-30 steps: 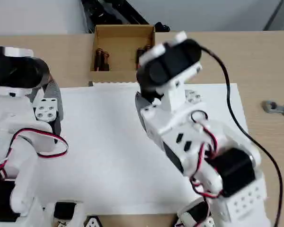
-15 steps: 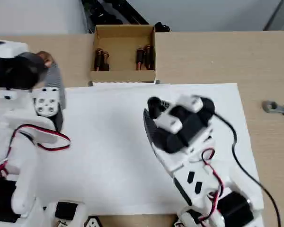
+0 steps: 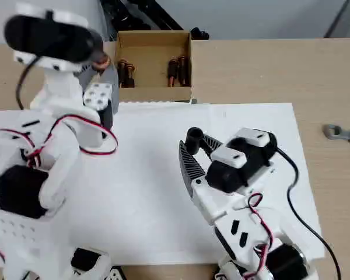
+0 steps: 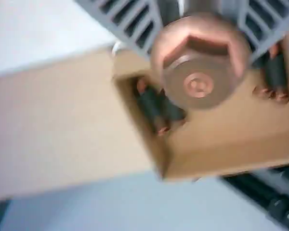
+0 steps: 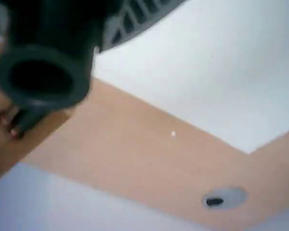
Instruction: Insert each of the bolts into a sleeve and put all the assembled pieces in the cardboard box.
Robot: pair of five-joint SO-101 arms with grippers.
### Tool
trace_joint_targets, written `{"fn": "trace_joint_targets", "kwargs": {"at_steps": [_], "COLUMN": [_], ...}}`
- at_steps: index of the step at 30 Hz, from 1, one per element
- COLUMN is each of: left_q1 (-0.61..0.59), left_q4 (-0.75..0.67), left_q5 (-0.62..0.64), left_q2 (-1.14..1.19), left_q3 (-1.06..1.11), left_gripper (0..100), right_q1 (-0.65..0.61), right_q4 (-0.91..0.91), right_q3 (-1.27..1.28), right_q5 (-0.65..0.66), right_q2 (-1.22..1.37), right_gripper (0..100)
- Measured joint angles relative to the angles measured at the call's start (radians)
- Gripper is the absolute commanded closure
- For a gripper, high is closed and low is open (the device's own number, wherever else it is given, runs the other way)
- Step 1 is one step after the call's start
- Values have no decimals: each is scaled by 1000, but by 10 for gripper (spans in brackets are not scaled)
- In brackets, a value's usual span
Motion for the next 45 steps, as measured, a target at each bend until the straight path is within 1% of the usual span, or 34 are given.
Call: {"fn": "trace_joint_targets", "kwargs": {"at_steps": [4, 8, 15, 22, 25, 27, 30, 34, 38, 42, 45], "left_q1": [91, 184, 210, 213, 255, 298, 354, 394, 400, 400, 400], "left_q4": [0, 0, 20, 84, 98, 98, 98, 98, 98, 98, 98], "left_q5": [18, 15, 20, 20, 20, 20, 17, 18, 28, 106, 123], "left_q2": [51, 68, 75, 75, 75, 75, 75, 75, 75, 75, 75], "left_q3": [-71, -83, -84, -87, -89, -89, -89, -89, -89, -89, -89], "left_gripper": [994, 994, 993, 993, 993, 993, 994, 994, 994, 994, 994], "right_q1": [2, 2, 3, -20, -61, -68, -71, -71, -52, -52, -41], "right_q4": [-12, -52, -95, -98, -77, -43, -2, 12, -9, -58, -77], "right_q3": [60, 115, 196, 209, 209, 222, 258, 290, 290, 293, 295], "right_q5": [-2, -2, -2, 86, 121, 129, 132, 132, 132, 130, 86], "right_q2": [0, 0, 0, -48, -120, -172, -244, -304, -304, -304, -304], "right_gripper": [995, 995, 995, 995, 995, 995, 995, 995, 995, 995, 995]}}
